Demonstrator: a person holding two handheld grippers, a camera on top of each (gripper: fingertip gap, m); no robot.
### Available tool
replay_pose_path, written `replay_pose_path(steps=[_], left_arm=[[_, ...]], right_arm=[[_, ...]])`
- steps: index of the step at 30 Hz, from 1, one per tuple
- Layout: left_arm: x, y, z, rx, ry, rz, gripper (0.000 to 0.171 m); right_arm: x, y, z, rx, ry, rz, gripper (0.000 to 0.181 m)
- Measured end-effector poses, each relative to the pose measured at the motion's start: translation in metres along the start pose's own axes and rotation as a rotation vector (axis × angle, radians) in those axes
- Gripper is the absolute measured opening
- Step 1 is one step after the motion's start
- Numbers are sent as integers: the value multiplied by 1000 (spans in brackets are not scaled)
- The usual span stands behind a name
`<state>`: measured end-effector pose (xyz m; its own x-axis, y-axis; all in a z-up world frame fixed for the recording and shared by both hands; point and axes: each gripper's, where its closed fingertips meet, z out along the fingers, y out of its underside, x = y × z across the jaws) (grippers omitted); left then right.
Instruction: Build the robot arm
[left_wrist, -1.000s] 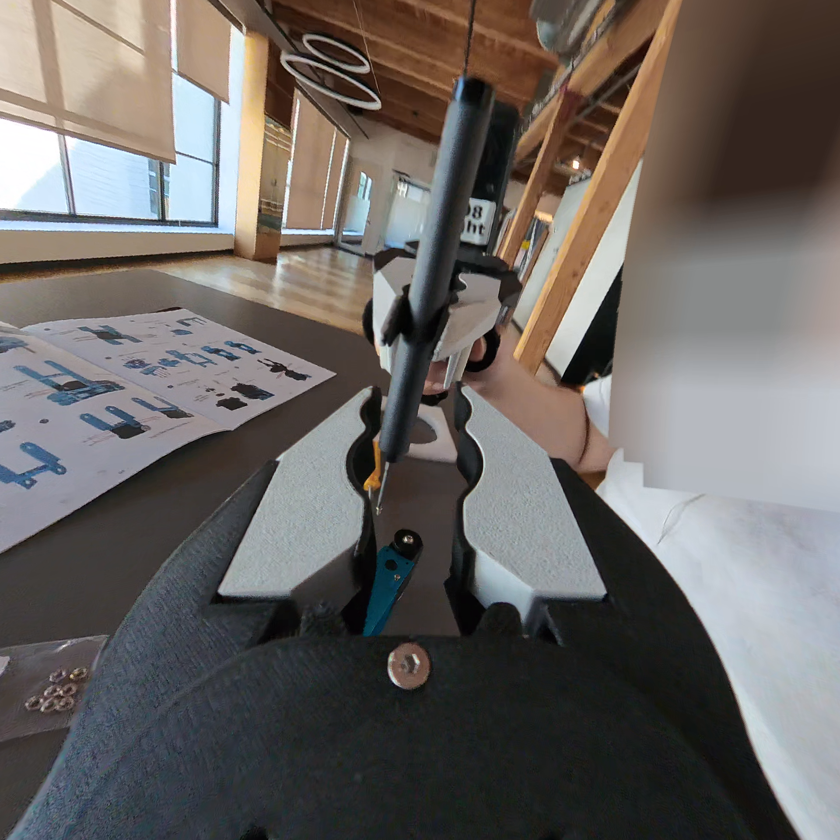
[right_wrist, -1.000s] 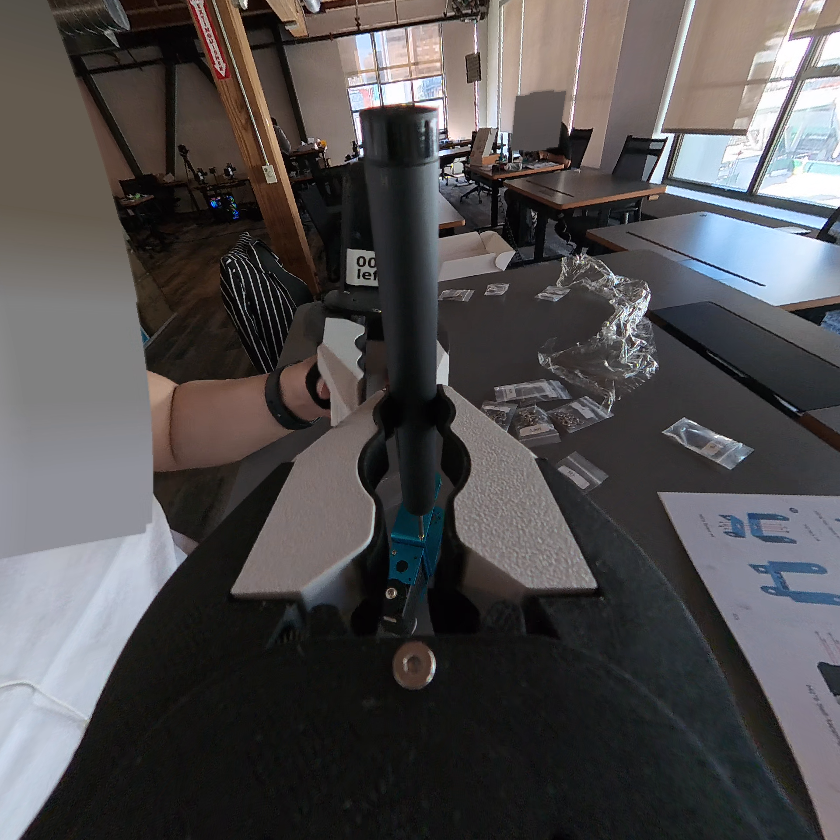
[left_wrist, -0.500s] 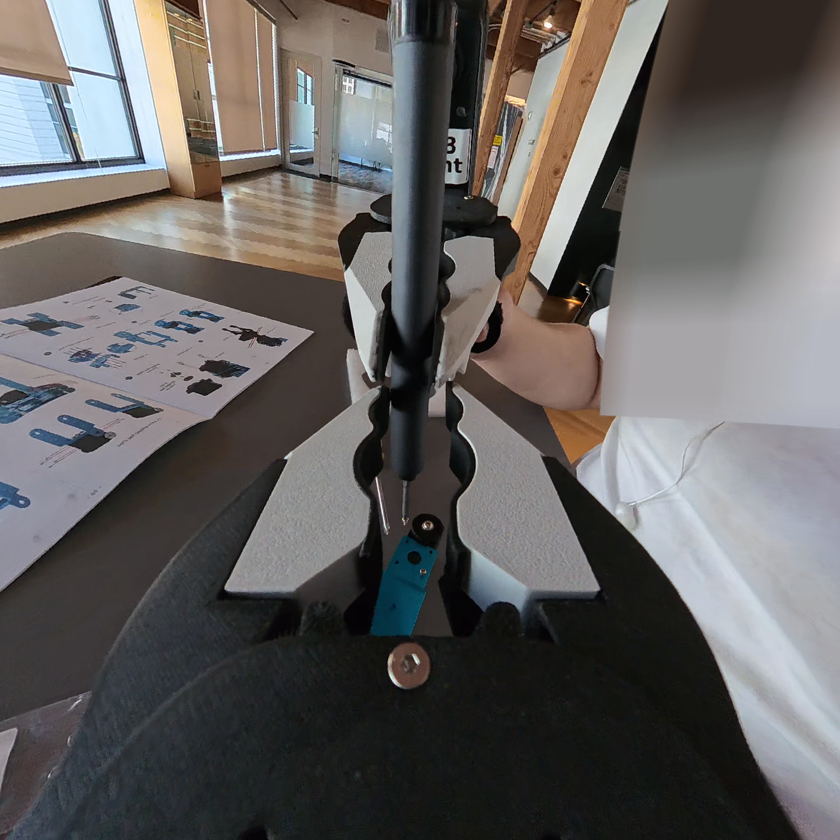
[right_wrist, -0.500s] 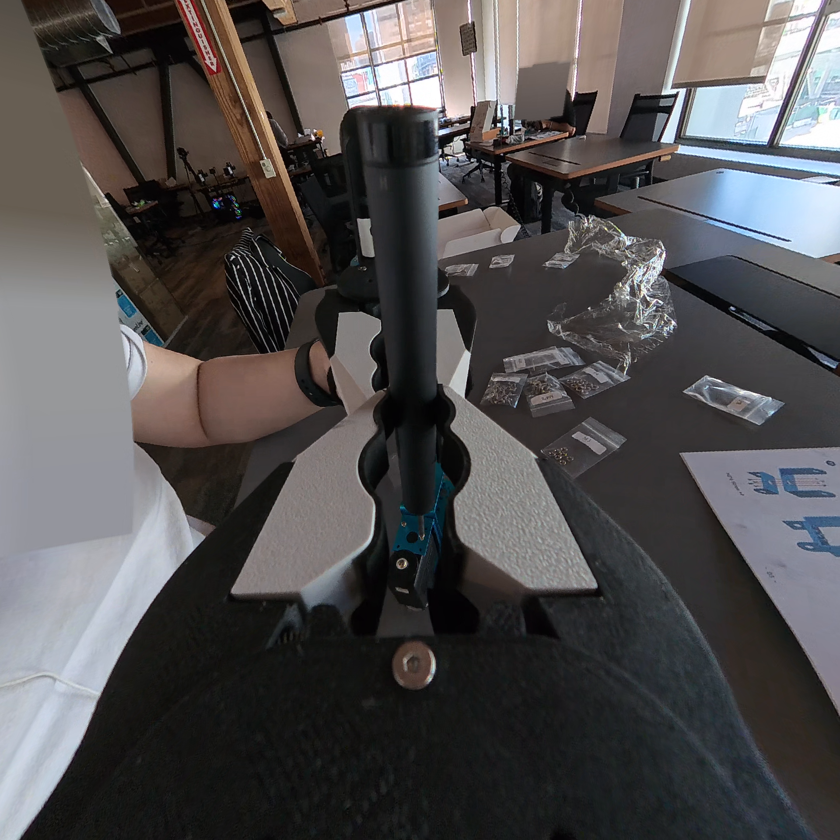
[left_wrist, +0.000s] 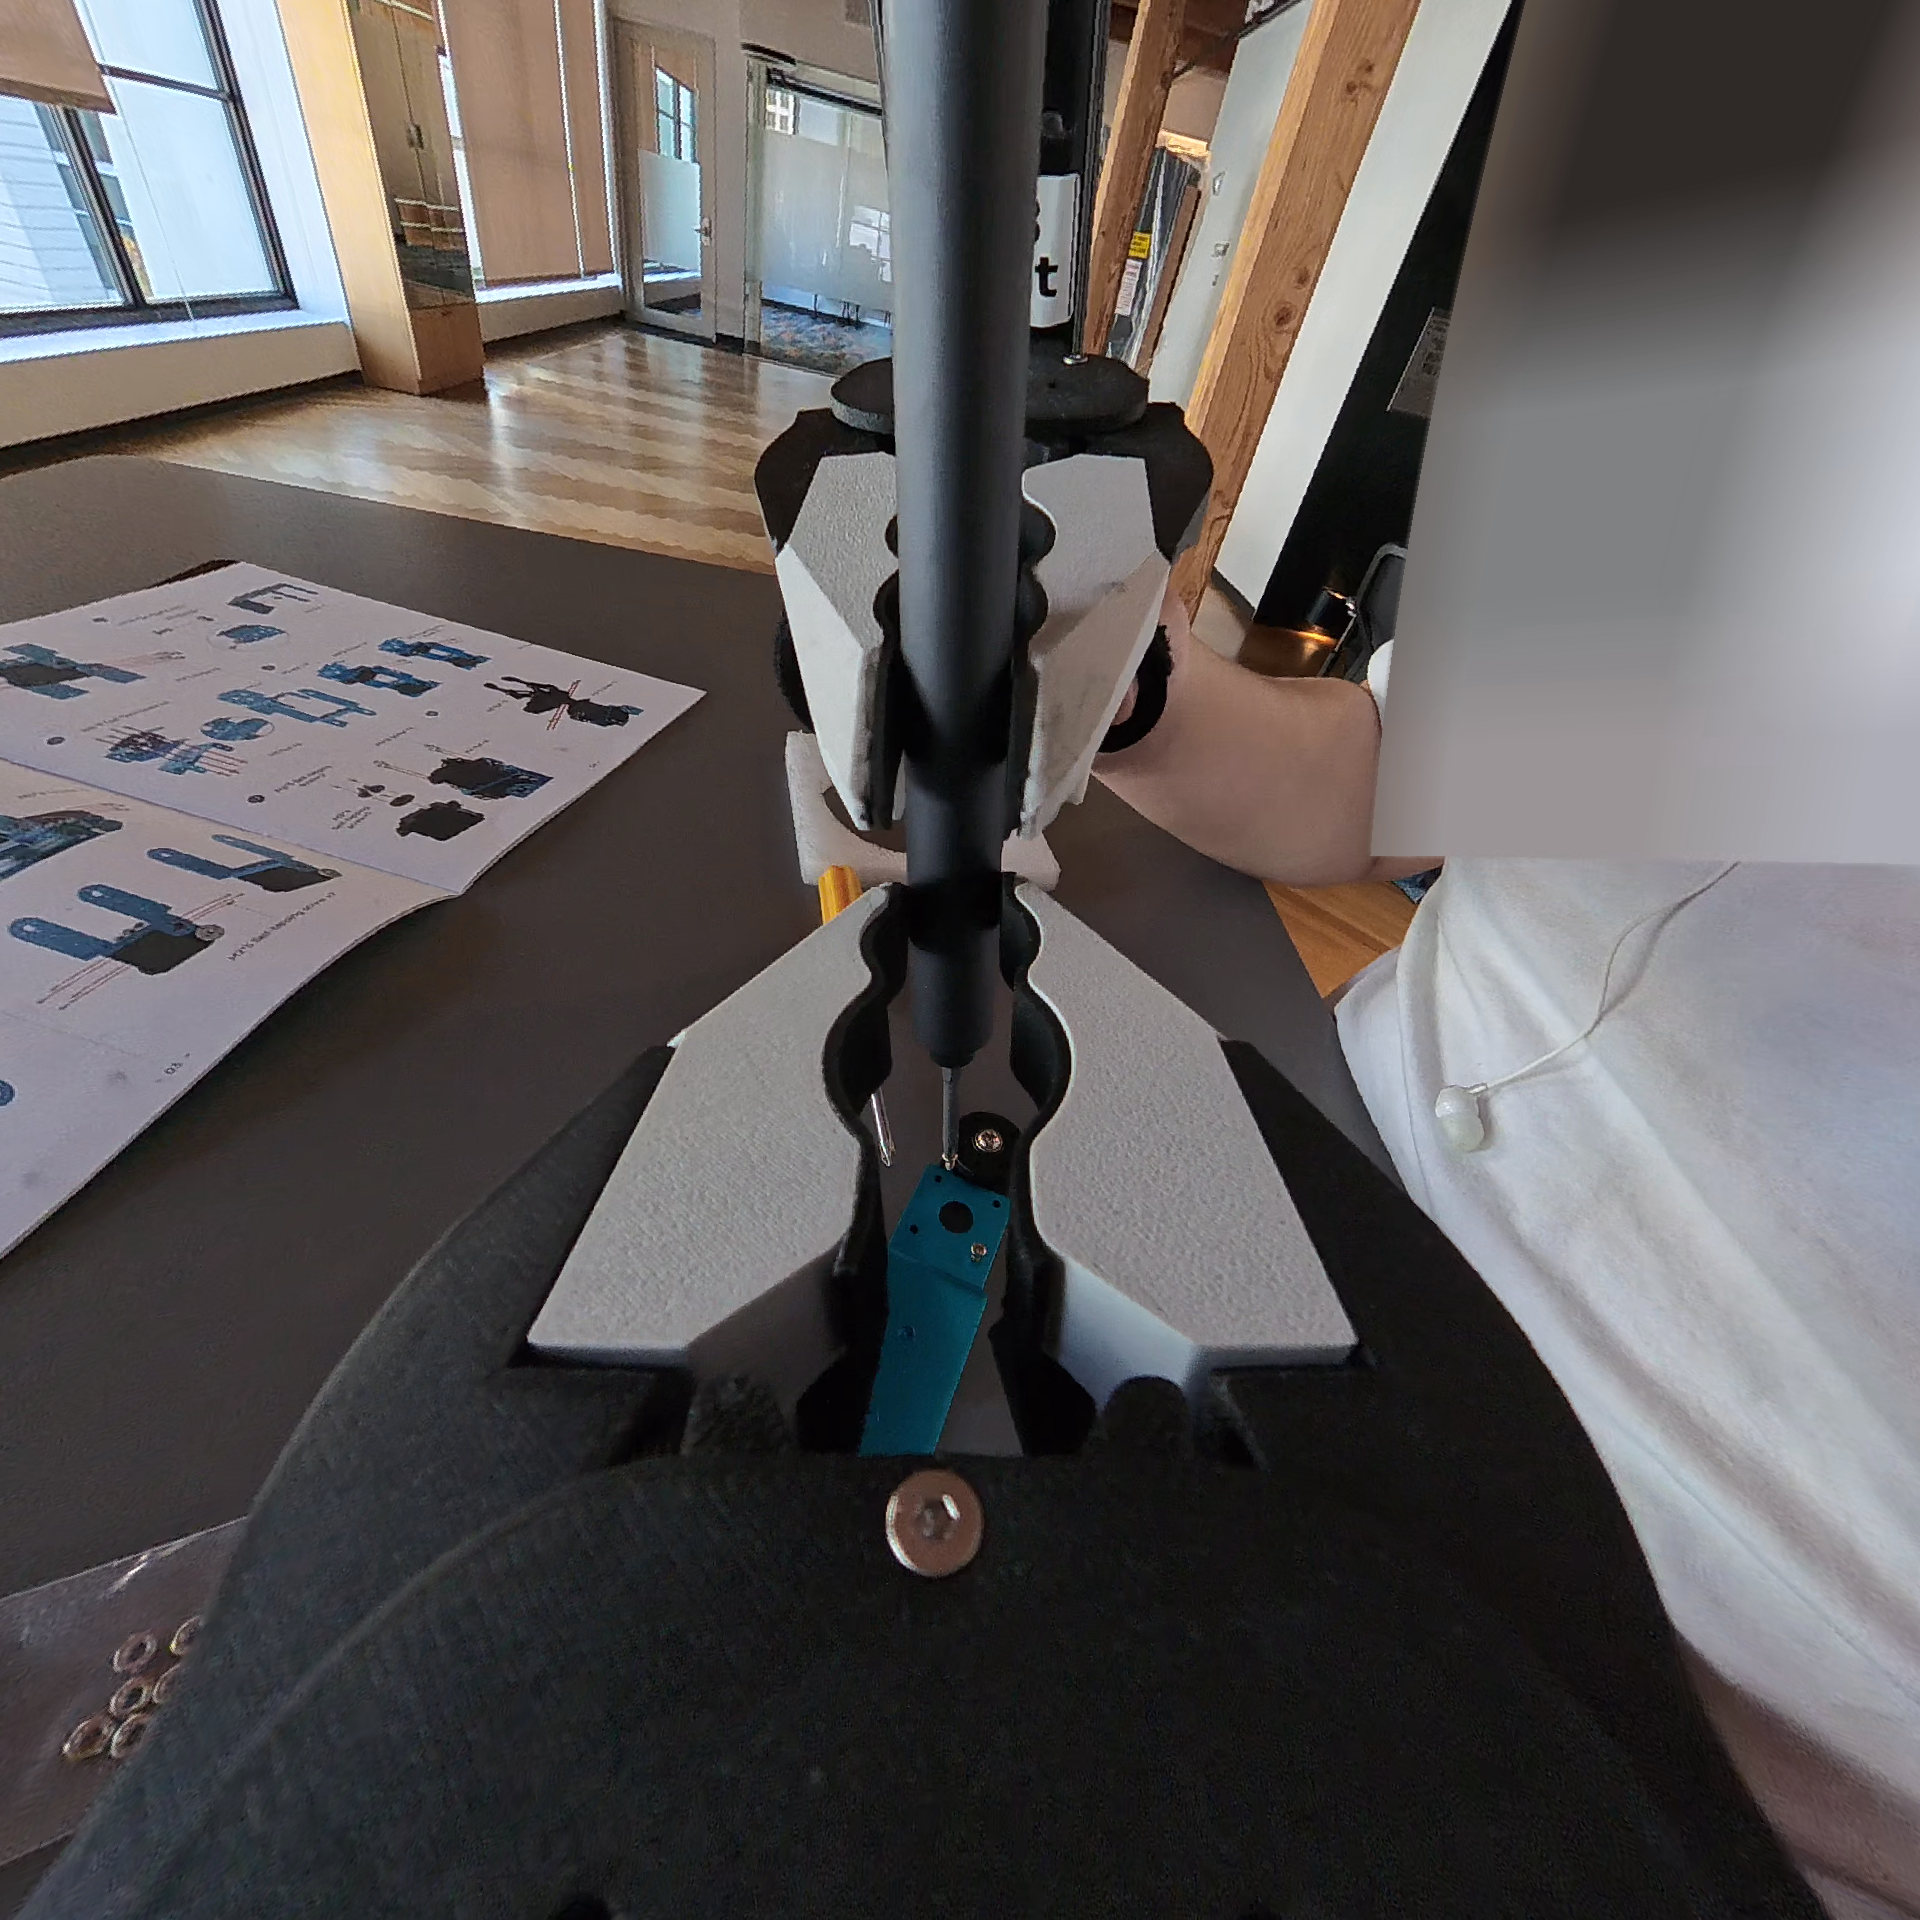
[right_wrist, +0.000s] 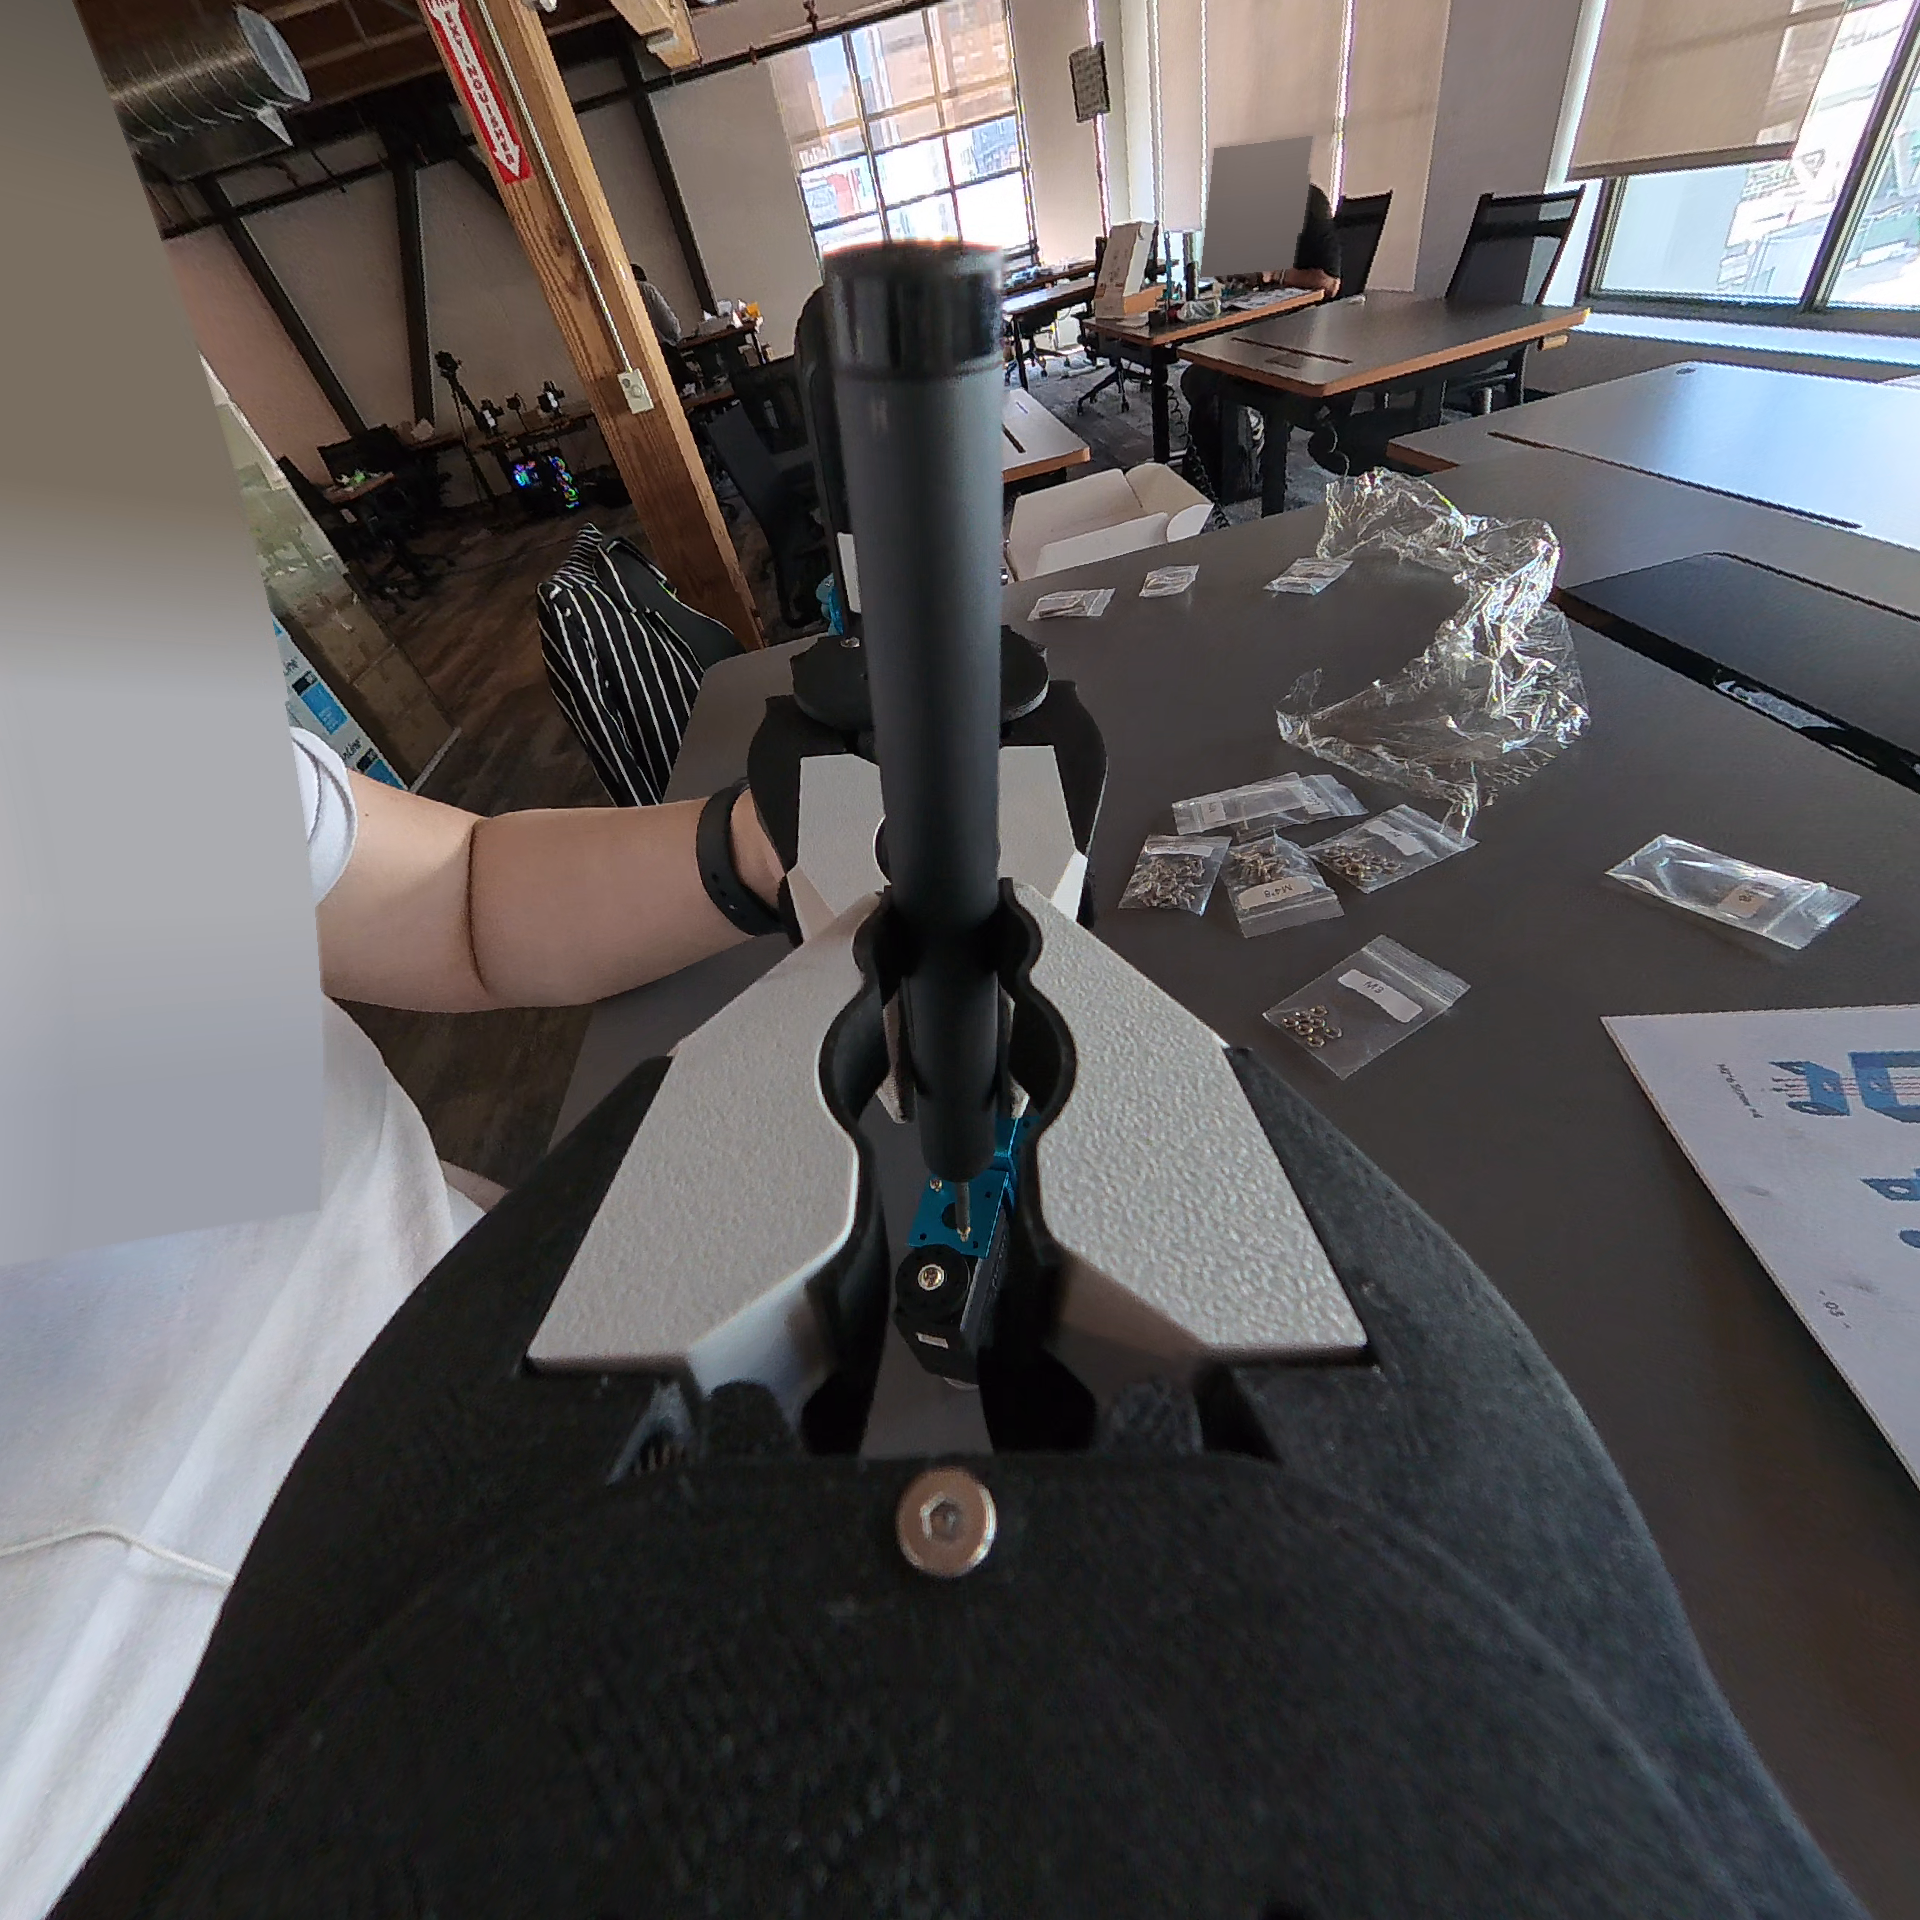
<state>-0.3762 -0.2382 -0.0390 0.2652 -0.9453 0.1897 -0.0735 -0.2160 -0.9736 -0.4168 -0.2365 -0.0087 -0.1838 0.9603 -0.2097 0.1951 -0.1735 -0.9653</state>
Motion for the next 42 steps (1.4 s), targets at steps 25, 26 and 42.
replay_pose_path(steps=[25,26,42], left_arm=[[-2,6,1,3,4,-22,16],[-2,6,1,5,5,-25,16],[0,6,0,38,5,12,16]], right_arm=[[2,6,0,-1,-10,-2,17],[2,6,0,1,-11,-1,17],[-2,6,2,-4,-35,-60,17]])
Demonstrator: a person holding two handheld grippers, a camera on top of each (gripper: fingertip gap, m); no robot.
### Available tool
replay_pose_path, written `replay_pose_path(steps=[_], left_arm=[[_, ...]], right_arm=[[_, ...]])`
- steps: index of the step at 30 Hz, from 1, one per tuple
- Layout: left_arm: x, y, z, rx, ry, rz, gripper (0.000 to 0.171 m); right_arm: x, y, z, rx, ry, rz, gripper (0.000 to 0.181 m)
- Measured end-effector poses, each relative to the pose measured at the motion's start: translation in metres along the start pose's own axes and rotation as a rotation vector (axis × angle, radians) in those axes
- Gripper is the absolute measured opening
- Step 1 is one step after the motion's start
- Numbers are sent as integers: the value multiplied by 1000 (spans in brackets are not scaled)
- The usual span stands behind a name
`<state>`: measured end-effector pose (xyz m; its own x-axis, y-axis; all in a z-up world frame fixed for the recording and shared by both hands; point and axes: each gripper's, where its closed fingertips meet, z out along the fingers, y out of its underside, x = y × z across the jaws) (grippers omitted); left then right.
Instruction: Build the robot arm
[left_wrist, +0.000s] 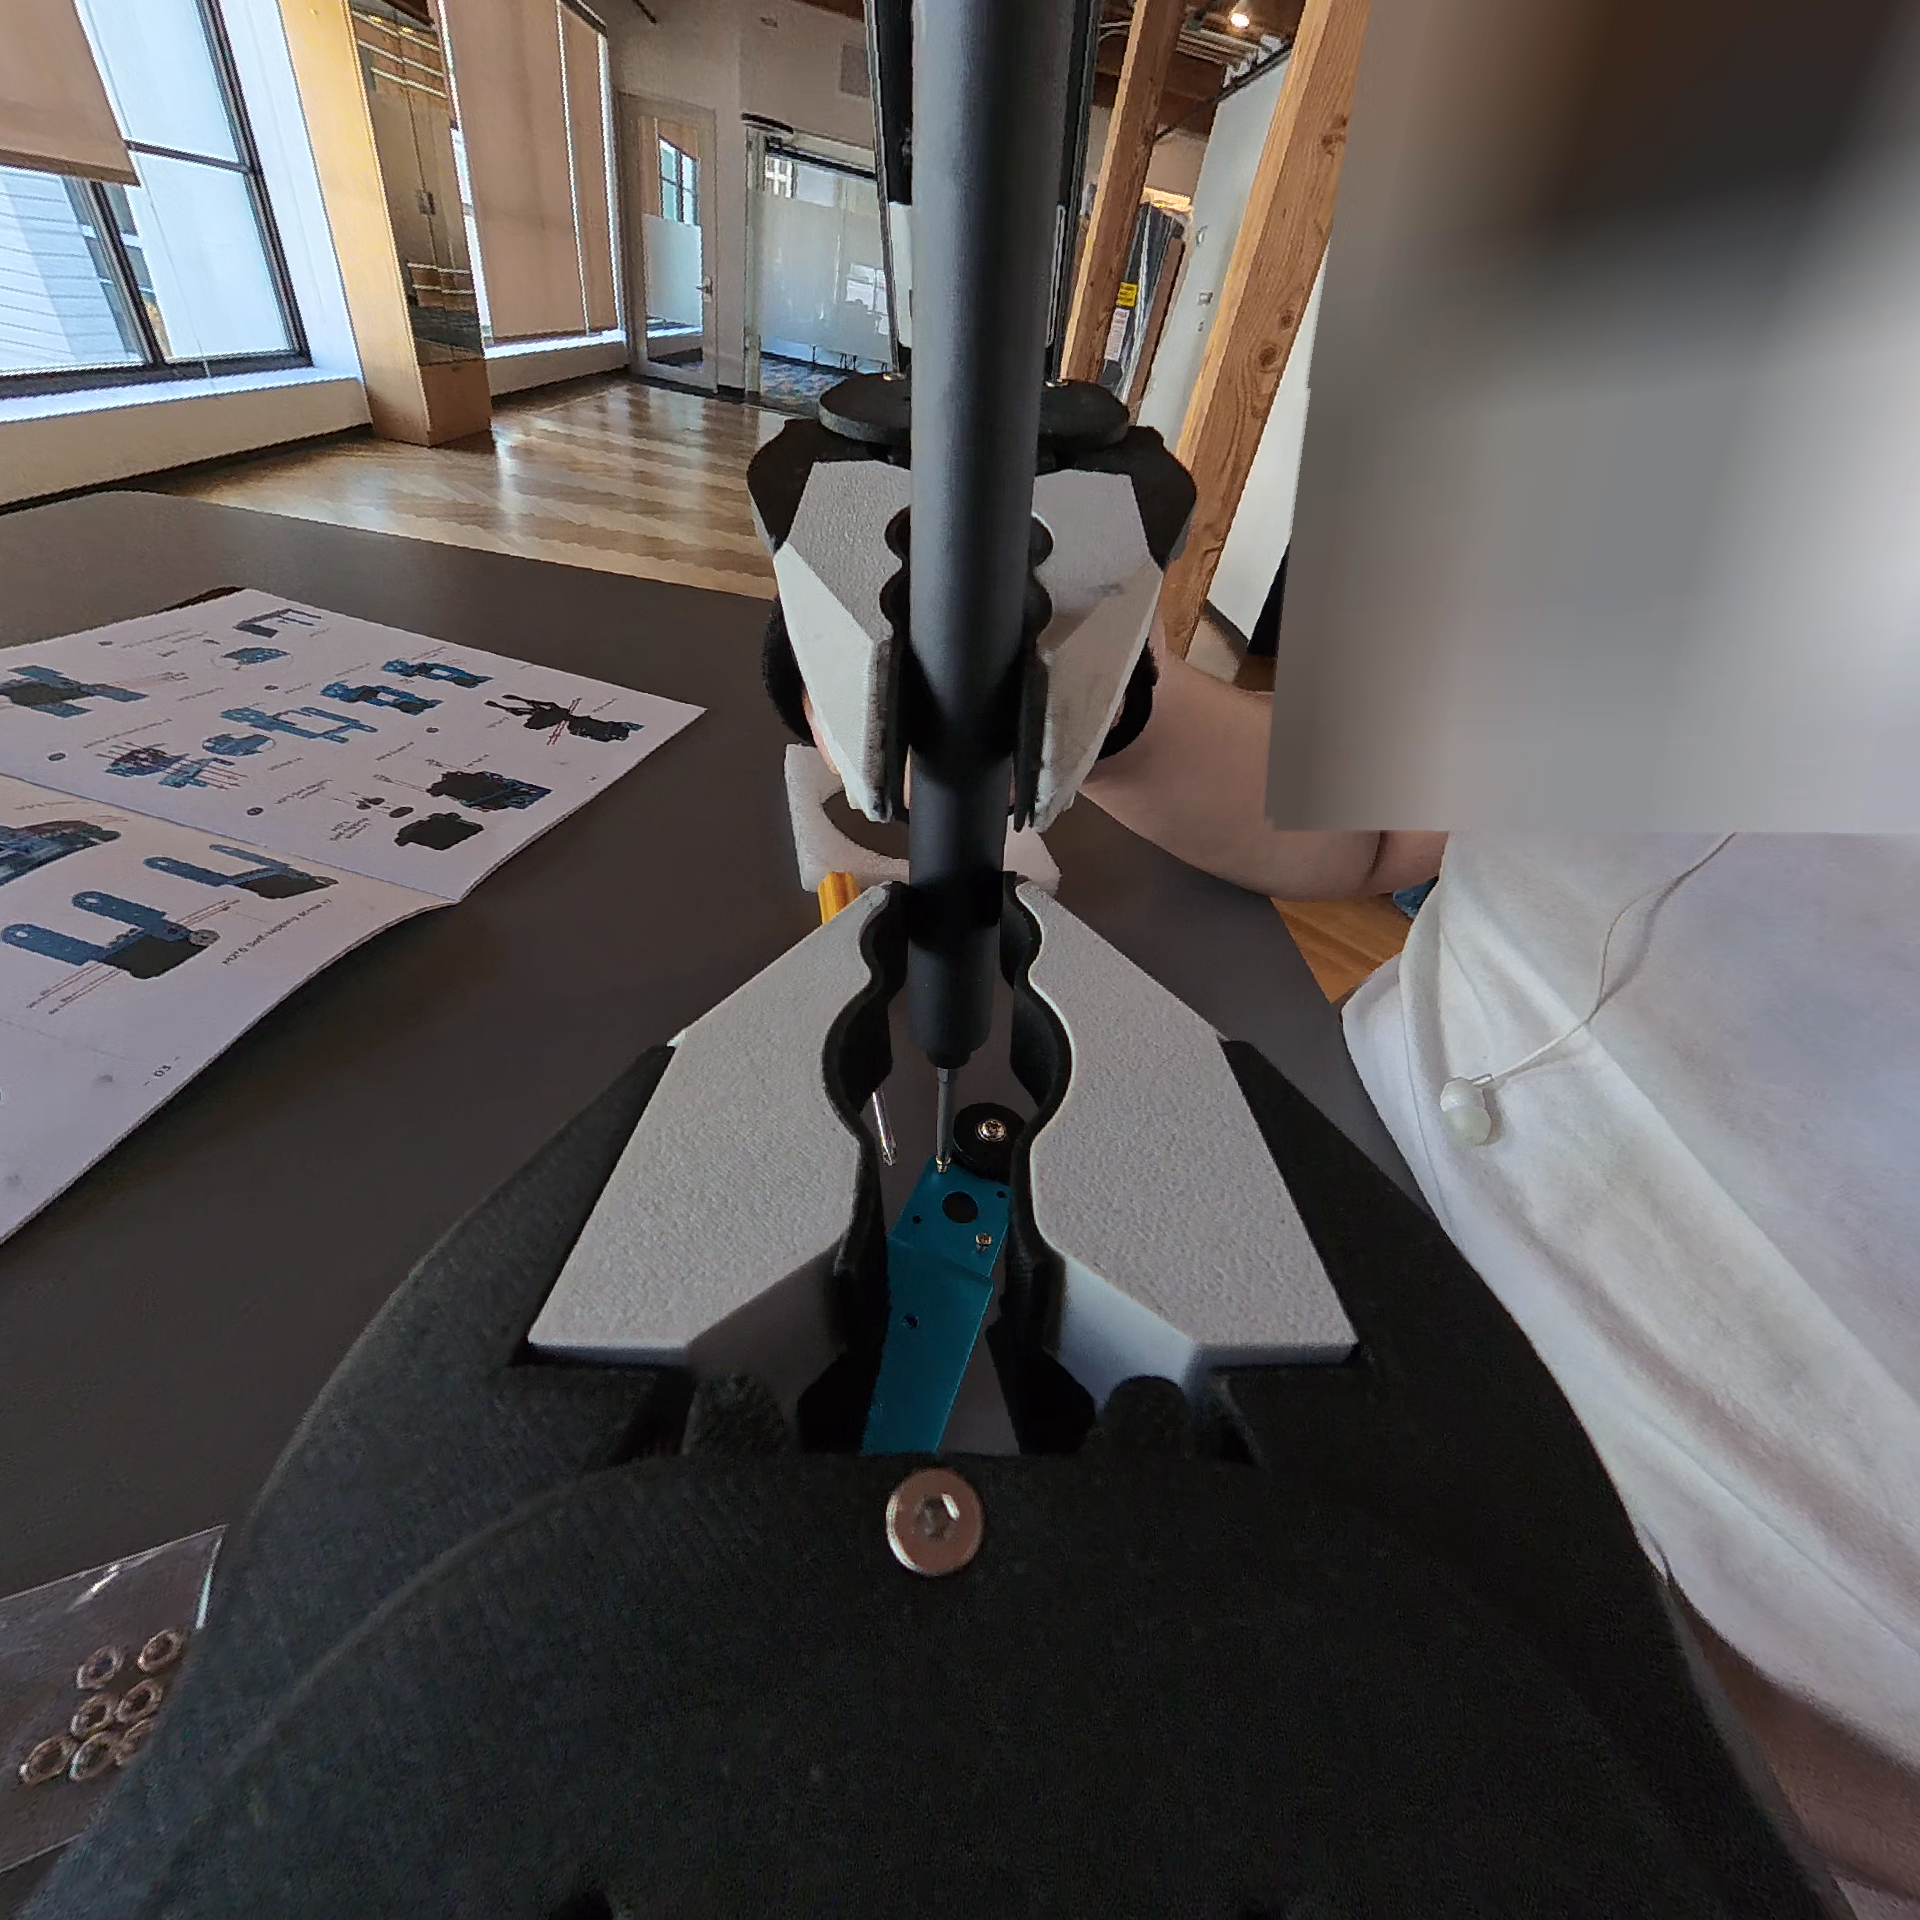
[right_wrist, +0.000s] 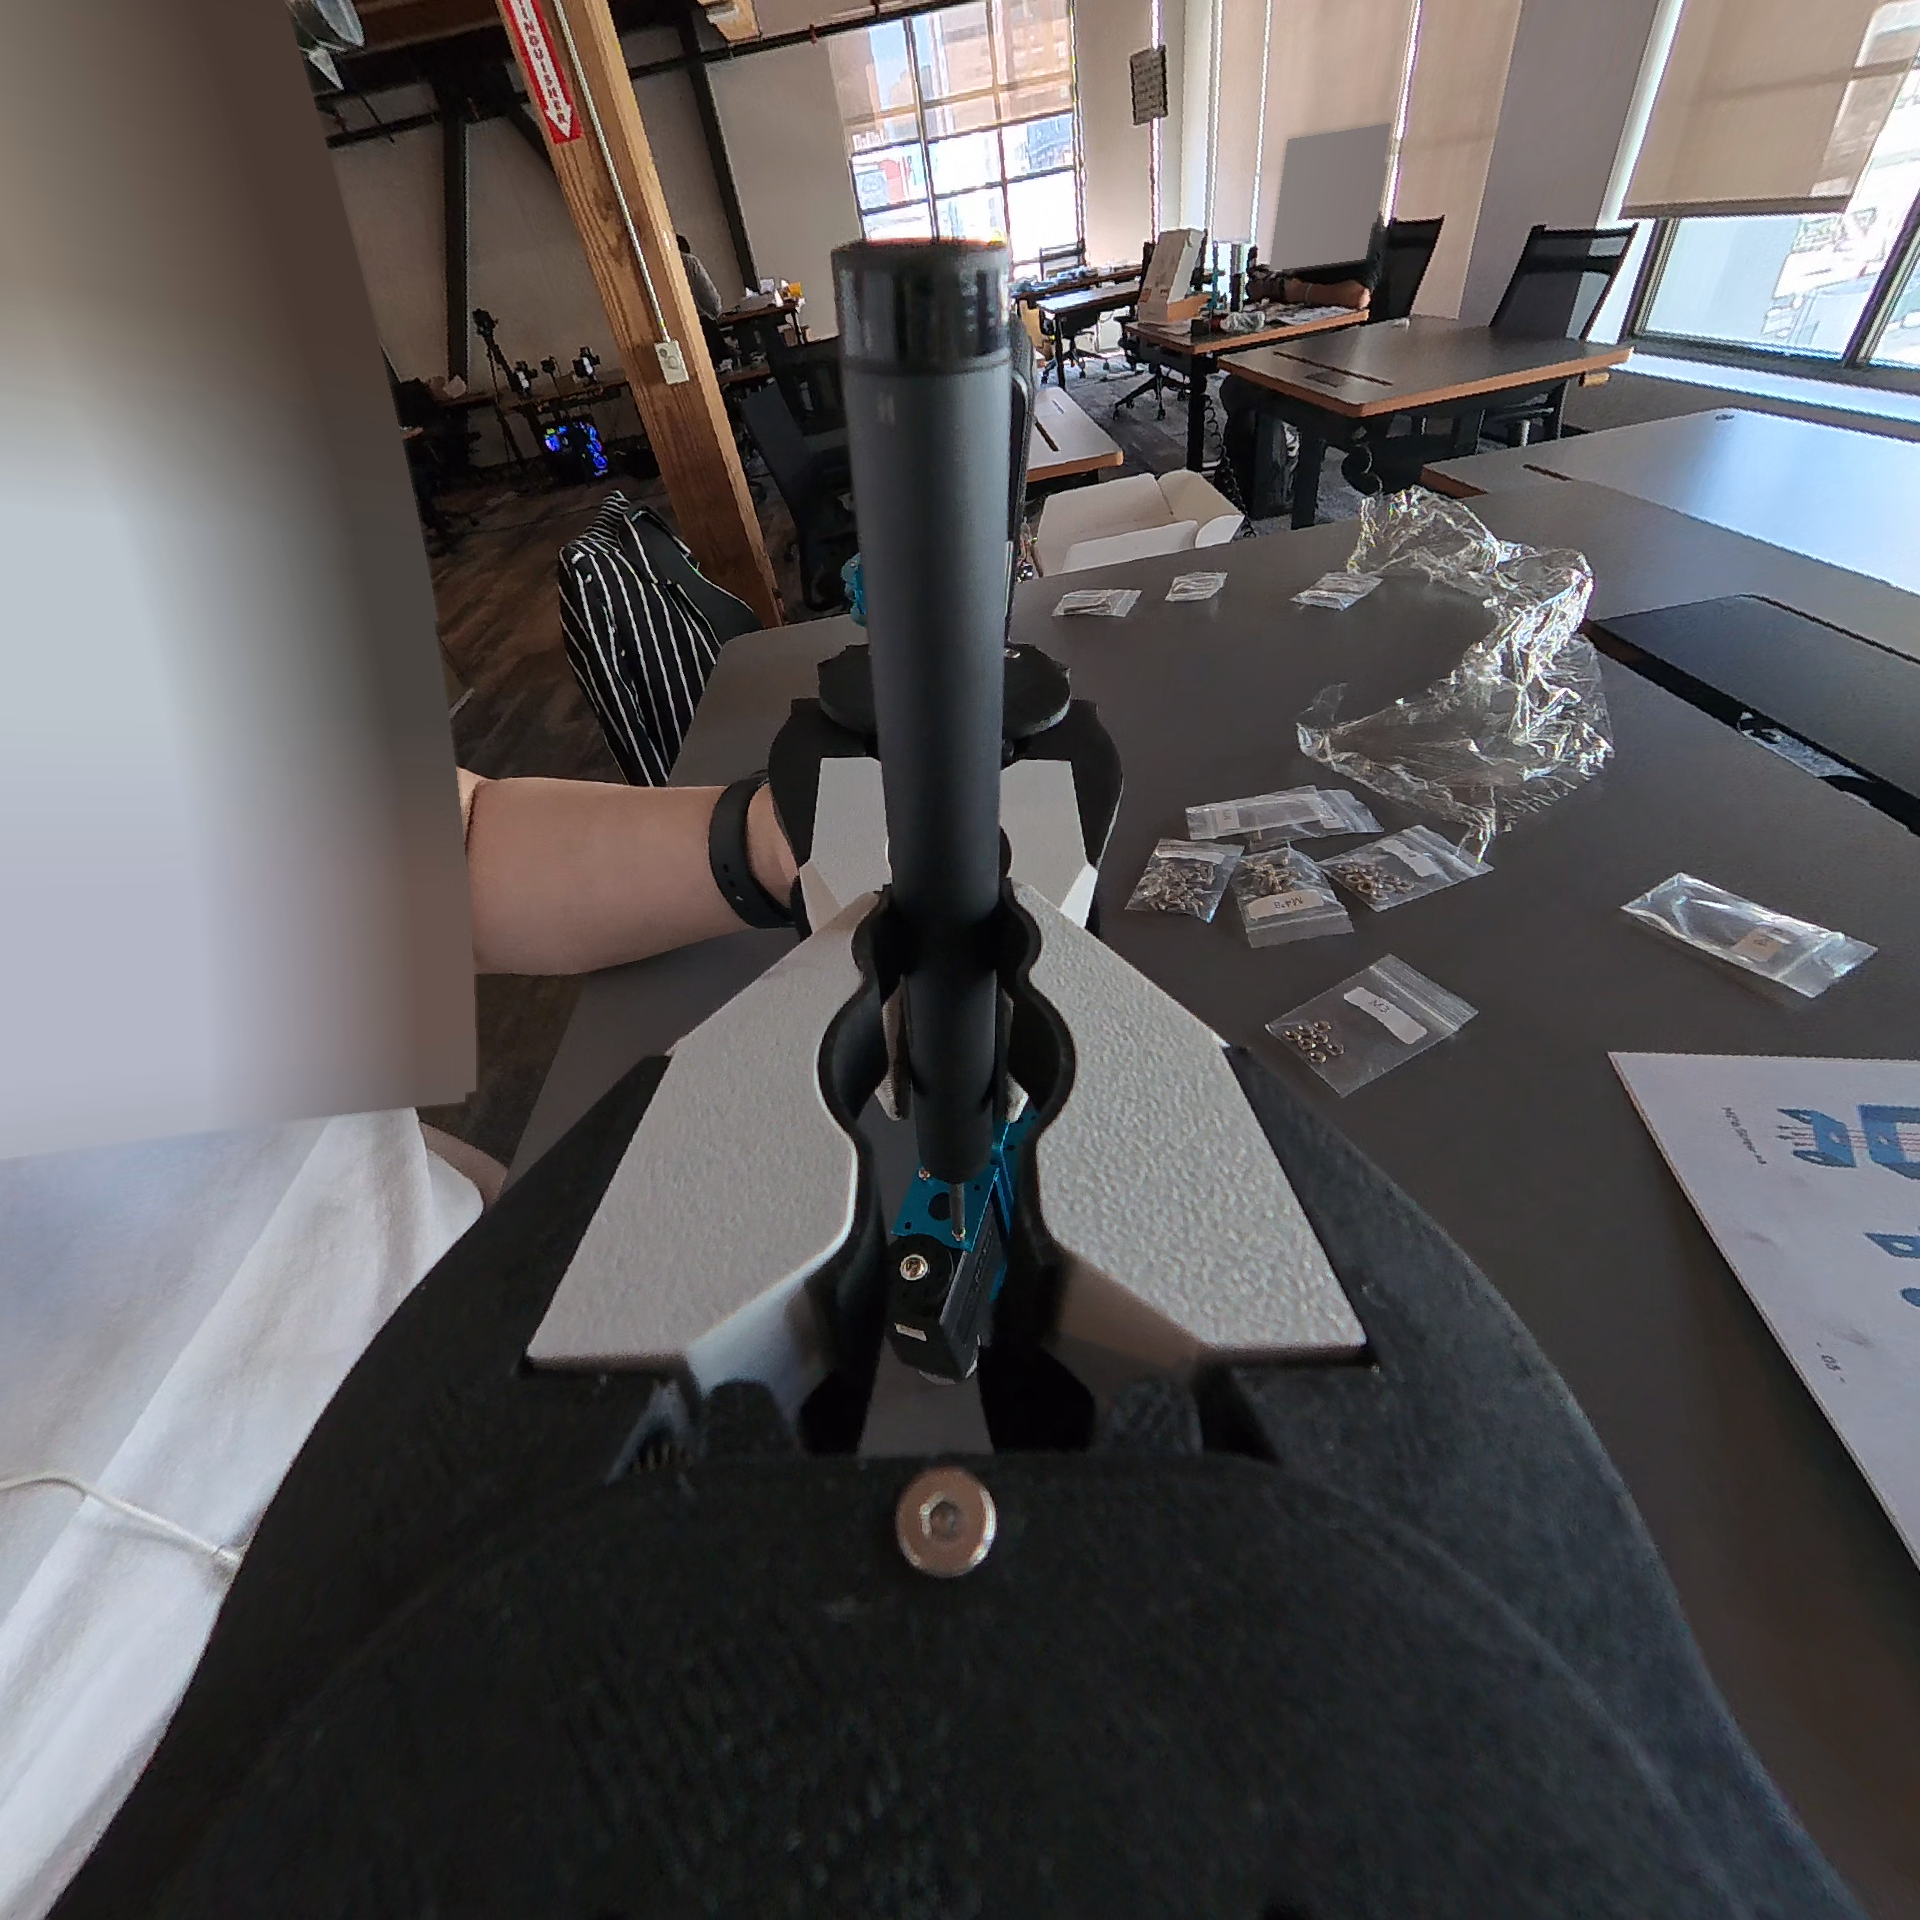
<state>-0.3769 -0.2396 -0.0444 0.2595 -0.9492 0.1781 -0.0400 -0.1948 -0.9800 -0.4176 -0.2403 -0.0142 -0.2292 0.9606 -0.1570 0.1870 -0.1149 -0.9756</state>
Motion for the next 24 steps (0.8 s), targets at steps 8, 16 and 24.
replay_pose_path(steps=[8,16,24], left_arm=[[6,-9,-9,22,30,-14,28],[1,-82,-48,157,-88,44,42],[6,-94,-17,16,-98,69,44]], right_arm=[[0,0,0,18,8,4,17],[-1,-1,1,27,2,-3,17],[-2,-1,1,37,3,-7,17]])
